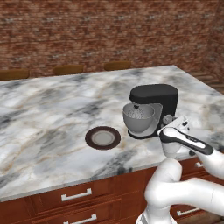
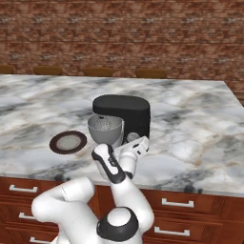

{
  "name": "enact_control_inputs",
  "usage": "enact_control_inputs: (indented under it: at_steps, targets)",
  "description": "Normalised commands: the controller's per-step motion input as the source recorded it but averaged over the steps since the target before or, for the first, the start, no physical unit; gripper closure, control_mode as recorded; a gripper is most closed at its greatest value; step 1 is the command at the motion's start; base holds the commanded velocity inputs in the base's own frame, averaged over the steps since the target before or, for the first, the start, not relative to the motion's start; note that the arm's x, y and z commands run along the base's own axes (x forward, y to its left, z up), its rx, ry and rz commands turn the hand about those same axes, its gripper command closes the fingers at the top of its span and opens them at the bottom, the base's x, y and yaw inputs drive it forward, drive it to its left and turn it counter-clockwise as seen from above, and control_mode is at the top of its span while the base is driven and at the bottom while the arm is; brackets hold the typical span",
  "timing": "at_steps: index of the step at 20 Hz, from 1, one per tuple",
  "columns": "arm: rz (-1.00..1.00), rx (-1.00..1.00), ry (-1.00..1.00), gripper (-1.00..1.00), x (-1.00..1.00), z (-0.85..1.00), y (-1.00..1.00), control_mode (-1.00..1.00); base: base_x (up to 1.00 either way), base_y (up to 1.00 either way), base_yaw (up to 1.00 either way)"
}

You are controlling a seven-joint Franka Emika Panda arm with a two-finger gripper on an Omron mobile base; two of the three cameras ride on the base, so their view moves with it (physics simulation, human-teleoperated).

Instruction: Add butter and sugar cubes to the stand mixer bowl and then turn on the stand mixer to begin making frosting.

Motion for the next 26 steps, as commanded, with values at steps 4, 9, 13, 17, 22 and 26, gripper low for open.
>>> enact_control_inputs:
  at_steps: [4, 9, 13, 17, 22, 26]
  targets:
    - [0.00, 0.00, 0.00, 1.00, 0.22, 0.00, 0.02, -1.00, 0.00, 0.00, 0.00]
    - [0.01, 0.05, 0.06, 1.00, 0.47, 0.03, -0.05, -1.00, 0.00, 0.00, 0.00]
    - [0.04, 0.10, 0.19, 1.00, 0.47, 0.10, -0.02, -1.00, 0.00, 0.00, 0.00]
    - [0.07, 0.21, 0.41, 1.00, 0.37, 0.16, 0.00, -1.00, 0.00, 0.00, 0.00]
    - [0.12, 0.38, 0.53, 1.00, 0.26, 0.18, -0.17, -1.00, 0.00, 0.00, 0.00]
    - [0.23, 0.50, 0.55, 1.00, 0.27, 0.53, -0.42, -1.00, 0.00, 0.00, 0.00]
